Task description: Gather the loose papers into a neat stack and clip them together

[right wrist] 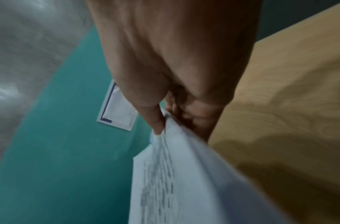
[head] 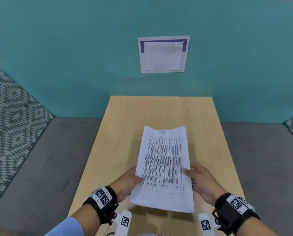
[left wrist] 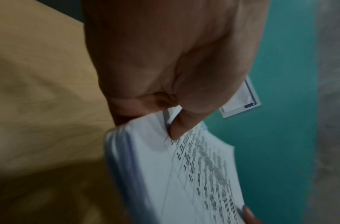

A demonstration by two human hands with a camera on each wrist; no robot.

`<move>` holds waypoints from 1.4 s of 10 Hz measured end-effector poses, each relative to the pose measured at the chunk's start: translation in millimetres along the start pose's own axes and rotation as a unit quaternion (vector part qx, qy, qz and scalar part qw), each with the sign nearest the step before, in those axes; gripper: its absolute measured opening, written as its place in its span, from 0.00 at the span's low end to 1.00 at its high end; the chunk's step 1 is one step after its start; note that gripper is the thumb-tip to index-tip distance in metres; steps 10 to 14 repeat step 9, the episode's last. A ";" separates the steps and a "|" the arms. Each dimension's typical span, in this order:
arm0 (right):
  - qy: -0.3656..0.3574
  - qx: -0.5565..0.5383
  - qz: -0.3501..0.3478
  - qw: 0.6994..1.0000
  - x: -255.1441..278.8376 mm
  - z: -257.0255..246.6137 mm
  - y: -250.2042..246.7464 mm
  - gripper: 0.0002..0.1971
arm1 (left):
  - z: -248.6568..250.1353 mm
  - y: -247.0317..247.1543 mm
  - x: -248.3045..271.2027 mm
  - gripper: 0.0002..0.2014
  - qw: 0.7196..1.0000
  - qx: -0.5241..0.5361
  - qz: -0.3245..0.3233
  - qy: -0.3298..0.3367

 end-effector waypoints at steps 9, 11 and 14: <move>-0.057 0.392 0.057 0.917 0.4 -56.1 -30.4 0.03 | -160.5 -93.5 -35.0 0.10 0.979 -0.101 0.089 -0.152; -0.057 0.392 0.057 0.917 0.4 -56.1 -30.4 0.03 | -160.5 -93.5 -35.0 0.10 0.979 -0.101 0.089 -0.152; -0.057 0.392 0.057 0.917 0.4 -56.1 -30.4 0.03 | -160.5 -93.5 -35.0 0.10 0.979 -0.101 0.089 -0.152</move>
Point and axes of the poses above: each hand's wrist, its own x-axis away from the middle knuckle, its own y-axis out of the palm, z = x × y, the point moved 6 cm from there along -x, towards the middle knuckle, and after that the axes turned 4 degrees about -z, right-handed, at the moved point
